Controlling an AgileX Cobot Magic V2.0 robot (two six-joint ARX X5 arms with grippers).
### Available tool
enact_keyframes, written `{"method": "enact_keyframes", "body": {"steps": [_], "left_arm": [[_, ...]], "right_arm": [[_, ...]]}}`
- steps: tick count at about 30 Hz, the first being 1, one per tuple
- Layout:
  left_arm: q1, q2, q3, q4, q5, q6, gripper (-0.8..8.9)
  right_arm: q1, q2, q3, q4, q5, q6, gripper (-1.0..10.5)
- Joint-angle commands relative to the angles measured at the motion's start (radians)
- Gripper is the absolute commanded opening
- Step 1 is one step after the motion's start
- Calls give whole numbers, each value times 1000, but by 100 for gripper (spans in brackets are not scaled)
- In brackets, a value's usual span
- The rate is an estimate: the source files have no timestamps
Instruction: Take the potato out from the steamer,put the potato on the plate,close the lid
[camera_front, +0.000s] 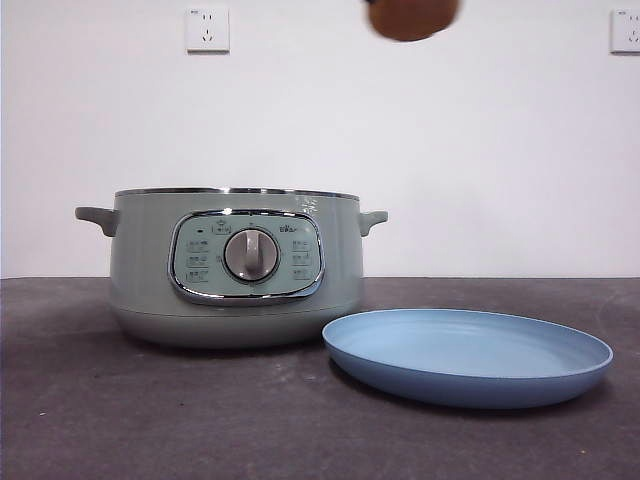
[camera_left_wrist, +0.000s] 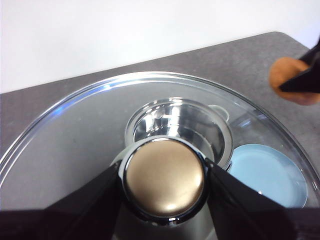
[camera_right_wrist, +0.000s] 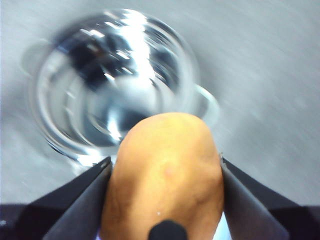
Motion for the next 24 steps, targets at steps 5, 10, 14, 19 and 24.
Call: {"method": "enact_keyframes", "body": {"steps": [5,10,14,19,24], "left_arm": [[-21,19,15,69,35,5,-8],[-35,42,15,87,61,5,-8],[-47,61,15,88,61,7,-8],[-61,68,15,87,59,18,-8],[-67,79,15,87,60,21,-8]], "right_arm": [[-65,-117,-242,68,-3,1,-16],[-83,-217,-552,269,-10,34,-16],[-83,-232,-741,421,-34,49,-16],[-81,-223,-959,659,-63,99,-16],[-82,-204,-1098,835,-63,121,-16]]}}
